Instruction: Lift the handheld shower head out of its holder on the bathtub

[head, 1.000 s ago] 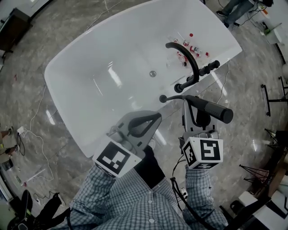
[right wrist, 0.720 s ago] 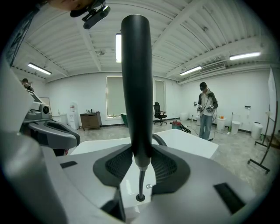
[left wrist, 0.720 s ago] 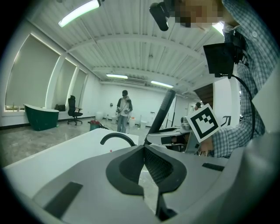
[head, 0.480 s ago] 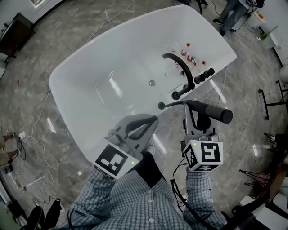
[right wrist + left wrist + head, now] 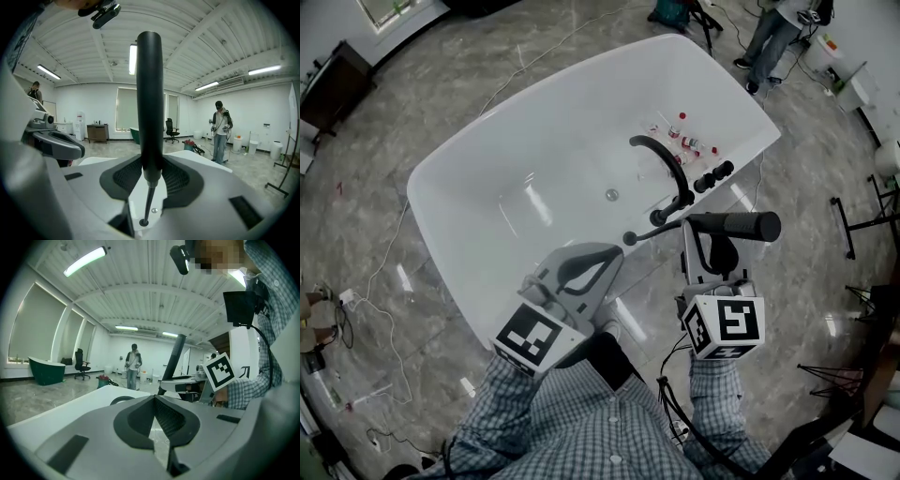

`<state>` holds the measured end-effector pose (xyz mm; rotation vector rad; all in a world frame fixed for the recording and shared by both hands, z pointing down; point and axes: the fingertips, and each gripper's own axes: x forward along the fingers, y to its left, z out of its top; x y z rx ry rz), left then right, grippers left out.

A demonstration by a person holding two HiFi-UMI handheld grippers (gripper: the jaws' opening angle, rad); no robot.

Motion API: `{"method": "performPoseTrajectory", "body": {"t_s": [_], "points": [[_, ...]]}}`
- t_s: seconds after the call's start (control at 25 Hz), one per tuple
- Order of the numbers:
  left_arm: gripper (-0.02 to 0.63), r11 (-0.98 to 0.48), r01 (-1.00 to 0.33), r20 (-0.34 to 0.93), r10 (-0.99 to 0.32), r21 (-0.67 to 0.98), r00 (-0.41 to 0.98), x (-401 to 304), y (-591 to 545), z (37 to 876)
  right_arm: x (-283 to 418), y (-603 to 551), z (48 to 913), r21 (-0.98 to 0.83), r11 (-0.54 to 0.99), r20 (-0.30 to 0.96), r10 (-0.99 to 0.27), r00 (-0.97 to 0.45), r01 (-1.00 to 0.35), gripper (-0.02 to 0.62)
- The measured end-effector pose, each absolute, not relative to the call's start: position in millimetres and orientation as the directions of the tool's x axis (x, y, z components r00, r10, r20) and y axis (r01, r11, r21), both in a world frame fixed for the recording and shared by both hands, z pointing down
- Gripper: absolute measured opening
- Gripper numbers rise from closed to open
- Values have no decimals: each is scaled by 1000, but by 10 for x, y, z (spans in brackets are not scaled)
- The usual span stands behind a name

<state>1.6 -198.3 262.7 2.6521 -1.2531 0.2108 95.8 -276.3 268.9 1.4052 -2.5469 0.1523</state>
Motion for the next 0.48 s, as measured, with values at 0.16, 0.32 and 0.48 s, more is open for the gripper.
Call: {"method": "performPoseTrajectory", "body": {"t_s": [0.16, 0.32, 0.48], "points": [[-2, -619, -777, 192, -753, 114, 629, 33, -1978, 2499, 1011, -2736, 2571, 17, 533, 230, -825, -516, -846, 130], [-2, -624, -774, 195, -751, 102, 631, 53, -1937, 2396, 1069, -2703, 2427, 15, 527, 210, -833, -512, -850, 130], [-1, -633, -770, 184, -749, 83, 636, 46, -1891, 2261, 1092, -2692, 2240, 18, 520, 184, -841, -508, -854, 130]]}}
